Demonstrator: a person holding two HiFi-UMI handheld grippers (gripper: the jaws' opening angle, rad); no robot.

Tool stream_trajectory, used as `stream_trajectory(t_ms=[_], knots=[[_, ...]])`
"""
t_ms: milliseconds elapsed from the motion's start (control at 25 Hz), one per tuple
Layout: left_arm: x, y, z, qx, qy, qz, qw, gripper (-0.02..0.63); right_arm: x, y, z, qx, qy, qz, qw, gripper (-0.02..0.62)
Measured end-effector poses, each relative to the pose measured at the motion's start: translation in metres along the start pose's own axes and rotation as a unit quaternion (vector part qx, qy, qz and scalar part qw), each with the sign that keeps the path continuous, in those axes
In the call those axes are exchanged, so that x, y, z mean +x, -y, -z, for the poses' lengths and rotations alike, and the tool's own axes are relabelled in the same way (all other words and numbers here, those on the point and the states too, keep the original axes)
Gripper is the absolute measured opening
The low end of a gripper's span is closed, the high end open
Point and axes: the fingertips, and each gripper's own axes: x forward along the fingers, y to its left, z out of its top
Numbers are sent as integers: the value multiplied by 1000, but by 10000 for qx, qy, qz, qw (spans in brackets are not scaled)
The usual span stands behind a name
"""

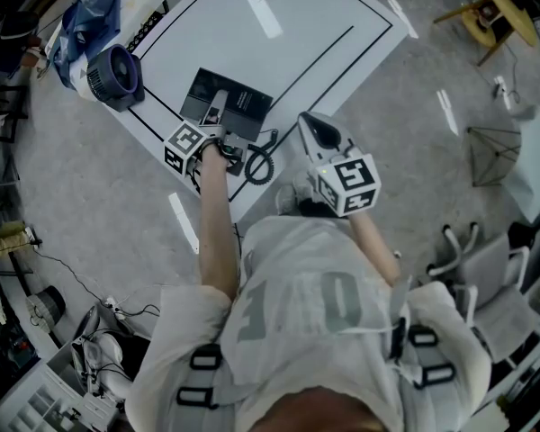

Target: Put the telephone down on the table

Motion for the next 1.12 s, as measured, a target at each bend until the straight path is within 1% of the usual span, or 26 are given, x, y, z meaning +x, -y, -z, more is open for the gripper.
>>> stream_trajectory(t_ms=[160,320,520,640,720,1120], knots=[[-3,-3,-2,76,97,-154,9998,305,0,-3,0,-34,9,-11,10000,8],[-8,-9,-6,216,391,-506,9977,307,-2,-5,0,-69,7,1,10000,8],[-12,-11,-10,150,635,-599,9961,308,-5,-7,2,-72,14,36,10000,8],[-23,-13,-17,259,892,-850,9920,313,-6,-8,1,-78,26,26,10000,8],[-31,-13,-19,384,955,-959,9901,314,-8,-8,-1,-81,38,21,10000,8],[-42,-11,-27,275,1028,-758,9914,314,-3,-21,1,-132,32,-130,9998,8]])
